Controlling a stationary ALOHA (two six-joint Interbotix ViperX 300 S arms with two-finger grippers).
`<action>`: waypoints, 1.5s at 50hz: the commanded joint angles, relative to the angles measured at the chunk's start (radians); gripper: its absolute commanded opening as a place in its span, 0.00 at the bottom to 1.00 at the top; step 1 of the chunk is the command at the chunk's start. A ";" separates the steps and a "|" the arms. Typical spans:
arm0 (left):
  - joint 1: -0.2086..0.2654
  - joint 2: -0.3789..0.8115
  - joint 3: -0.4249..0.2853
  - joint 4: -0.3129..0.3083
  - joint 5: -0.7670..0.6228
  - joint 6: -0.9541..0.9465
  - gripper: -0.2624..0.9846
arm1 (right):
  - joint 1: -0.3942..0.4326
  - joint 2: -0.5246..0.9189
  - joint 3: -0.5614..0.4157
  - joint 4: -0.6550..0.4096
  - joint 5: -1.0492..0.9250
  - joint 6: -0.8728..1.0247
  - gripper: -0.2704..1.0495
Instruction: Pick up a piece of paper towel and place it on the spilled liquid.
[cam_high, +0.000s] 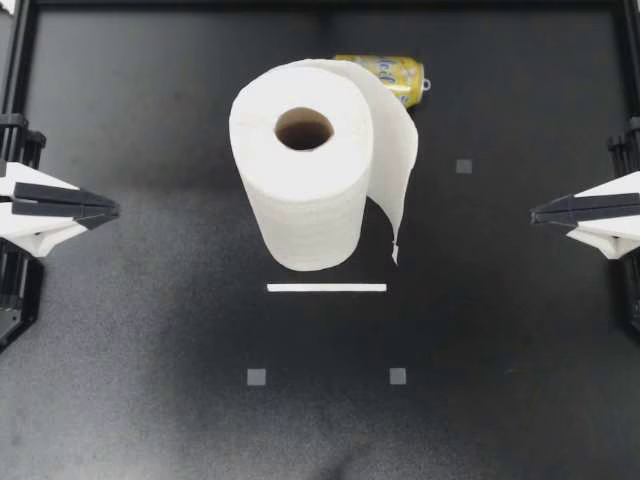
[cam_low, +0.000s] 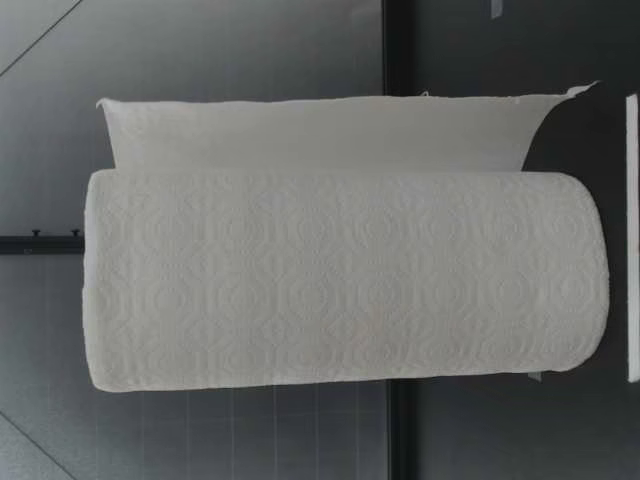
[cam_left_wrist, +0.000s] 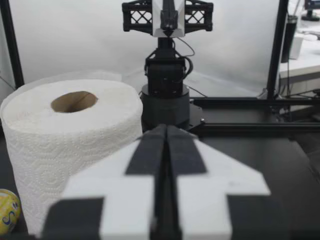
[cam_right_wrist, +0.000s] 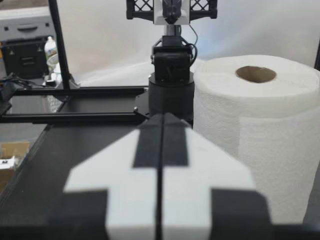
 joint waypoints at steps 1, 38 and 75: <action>-0.011 0.012 -0.006 -0.002 -0.005 0.000 0.37 | -0.009 0.009 -0.006 -0.002 -0.006 0.003 0.31; 0.092 0.284 -0.229 -0.028 0.008 0.006 0.30 | -0.005 0.376 -0.526 -0.147 0.997 0.049 0.20; 0.201 0.457 -0.367 -0.029 0.195 -0.002 0.30 | 0.595 0.696 -0.568 -1.227 1.770 1.410 0.21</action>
